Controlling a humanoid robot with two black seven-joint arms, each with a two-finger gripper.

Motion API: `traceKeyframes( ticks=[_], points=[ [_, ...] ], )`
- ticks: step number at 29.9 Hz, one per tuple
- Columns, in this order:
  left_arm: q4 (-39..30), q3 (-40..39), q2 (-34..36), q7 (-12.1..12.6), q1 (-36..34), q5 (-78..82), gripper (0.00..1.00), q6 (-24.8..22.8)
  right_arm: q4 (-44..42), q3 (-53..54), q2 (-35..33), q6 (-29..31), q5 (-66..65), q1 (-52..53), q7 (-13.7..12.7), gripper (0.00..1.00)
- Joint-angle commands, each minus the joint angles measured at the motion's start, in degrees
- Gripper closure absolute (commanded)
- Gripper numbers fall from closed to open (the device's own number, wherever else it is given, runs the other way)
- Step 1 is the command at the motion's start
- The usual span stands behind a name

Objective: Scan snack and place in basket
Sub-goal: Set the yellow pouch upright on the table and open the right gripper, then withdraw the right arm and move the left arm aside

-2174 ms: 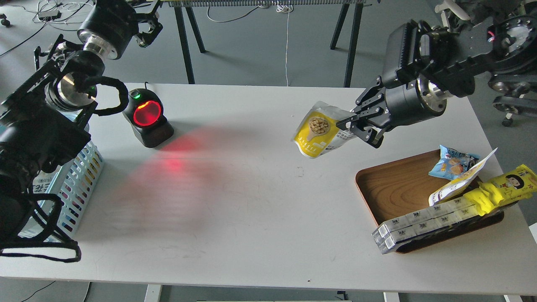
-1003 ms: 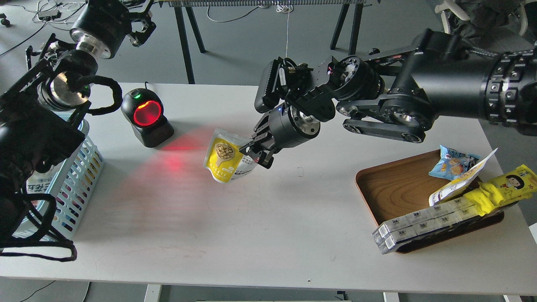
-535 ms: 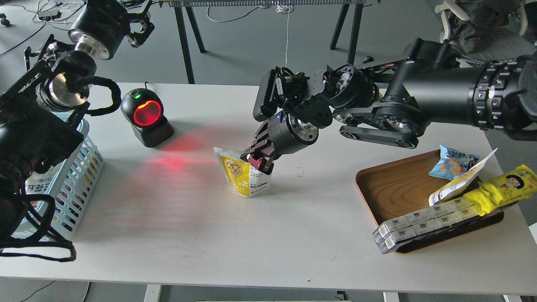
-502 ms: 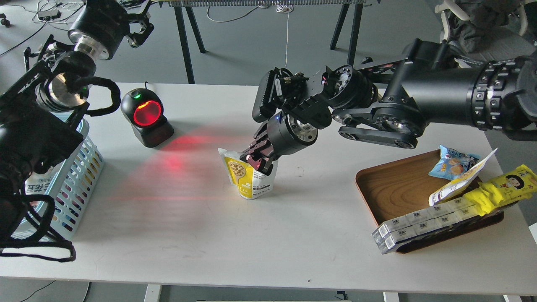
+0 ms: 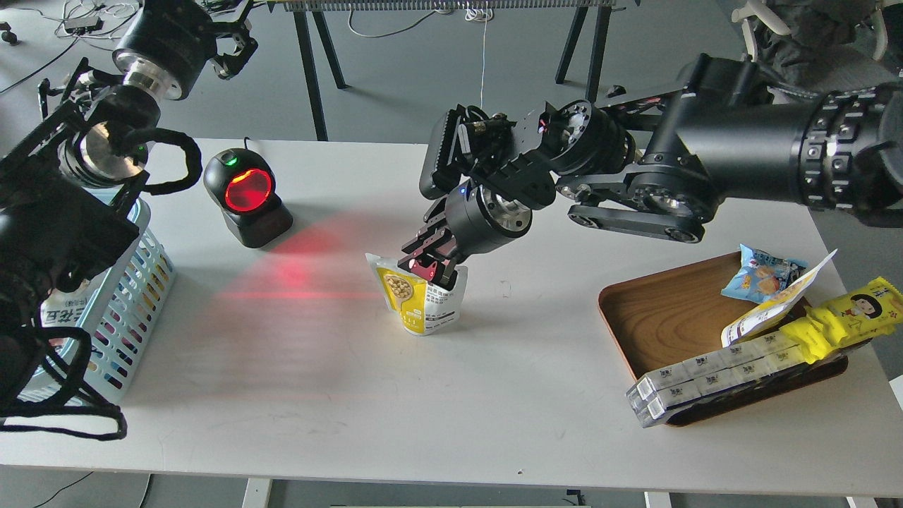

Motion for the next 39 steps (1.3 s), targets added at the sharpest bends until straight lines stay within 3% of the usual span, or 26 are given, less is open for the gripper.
traceKeyframes(
  ticks=[1, 5, 11, 18, 33, 39],
  points=[
    [0.0, 0.0, 0.0, 0.0, 0.0, 0.0, 0.0, 0.0, 2.8, 0.4, -2.8, 0.3, 0.2, 1.7, 0.0, 0.16],
    [0.0, -0.2, 0.3, 0.0, -0.1, 0.0, 0.0, 0.0, 6.5, 0.6, -7.0, 0.6, 0.3, 3.7, 0.0, 0.06],
    [-0.2, -0.1, 1.0, 0.1, -0.2, -0.1, 0.0, 0.0, 11.0, 4.7, -16.5, 5.3, 6.6, 7.2, 0.0, 0.05],
    [-0.2, 0.0, 1.7, 0.2, -0.6, -0.1, 0.0, 0.0, 10.0, 12.0, -26.6, 6.0, 13.6, 1.5, 0.0, 0.02],
    [-1.1, 3.6, 4.2, 0.7, -1.1, 0.7, 0.0, 0.0, -4.6, 30.0, -40.7, 11.2, 45.3, -11.1, 0.0, 0.01],
    [-11.8, 7.8, 12.5, 0.9, -1.8, 2.5, 0.0, 0.0, -8.7, 34.1, -42.2, 11.7, 61.6, -19.7, 0.0, 0.01]
  ],
)
